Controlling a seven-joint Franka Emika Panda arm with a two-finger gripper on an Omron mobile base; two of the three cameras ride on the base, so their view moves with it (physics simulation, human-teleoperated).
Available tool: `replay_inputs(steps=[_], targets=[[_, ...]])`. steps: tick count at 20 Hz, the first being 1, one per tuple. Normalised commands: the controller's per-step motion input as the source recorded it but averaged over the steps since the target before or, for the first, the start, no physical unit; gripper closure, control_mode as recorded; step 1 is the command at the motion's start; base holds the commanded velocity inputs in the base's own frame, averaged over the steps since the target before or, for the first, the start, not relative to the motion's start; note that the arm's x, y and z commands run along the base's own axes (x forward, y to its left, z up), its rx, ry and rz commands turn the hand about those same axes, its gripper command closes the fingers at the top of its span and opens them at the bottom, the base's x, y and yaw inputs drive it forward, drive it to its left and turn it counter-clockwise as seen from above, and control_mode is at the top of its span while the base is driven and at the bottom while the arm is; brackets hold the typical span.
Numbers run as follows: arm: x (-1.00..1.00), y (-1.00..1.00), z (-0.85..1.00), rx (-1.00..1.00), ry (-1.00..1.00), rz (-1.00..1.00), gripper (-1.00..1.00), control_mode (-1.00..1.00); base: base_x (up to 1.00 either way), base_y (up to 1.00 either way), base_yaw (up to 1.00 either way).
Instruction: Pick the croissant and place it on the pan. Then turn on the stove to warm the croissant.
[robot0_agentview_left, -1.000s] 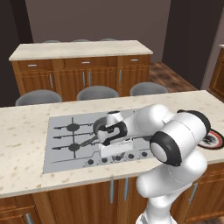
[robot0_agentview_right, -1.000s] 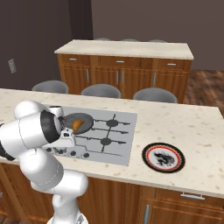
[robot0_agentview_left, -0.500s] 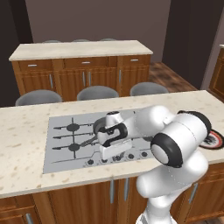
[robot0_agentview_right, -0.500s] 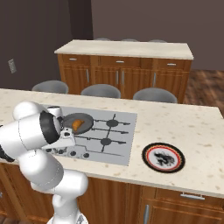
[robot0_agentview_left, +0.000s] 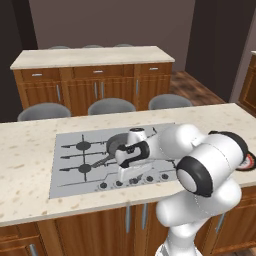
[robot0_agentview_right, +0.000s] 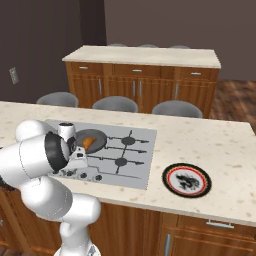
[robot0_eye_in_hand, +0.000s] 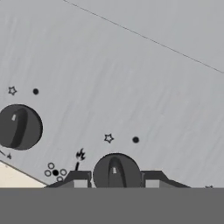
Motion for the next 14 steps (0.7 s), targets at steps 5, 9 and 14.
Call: replay_inputs(steps=[5, 9, 14], targets=[[0.0, 0.0, -0.35, 0.08, 0.09, 0.32, 1.0, -1.0, 0.0, 0.0, 0.0], [-0.01, 0.0, -0.33, 0.01, 0.11, 0.39, 1.0, -1.0, 0.0, 0.0, 0.0], [-0.16, 0.0, -0.39, 0.02, 0.04, 0.43, 1.0, -1.0, 0.0, 0.0, 0.0]])
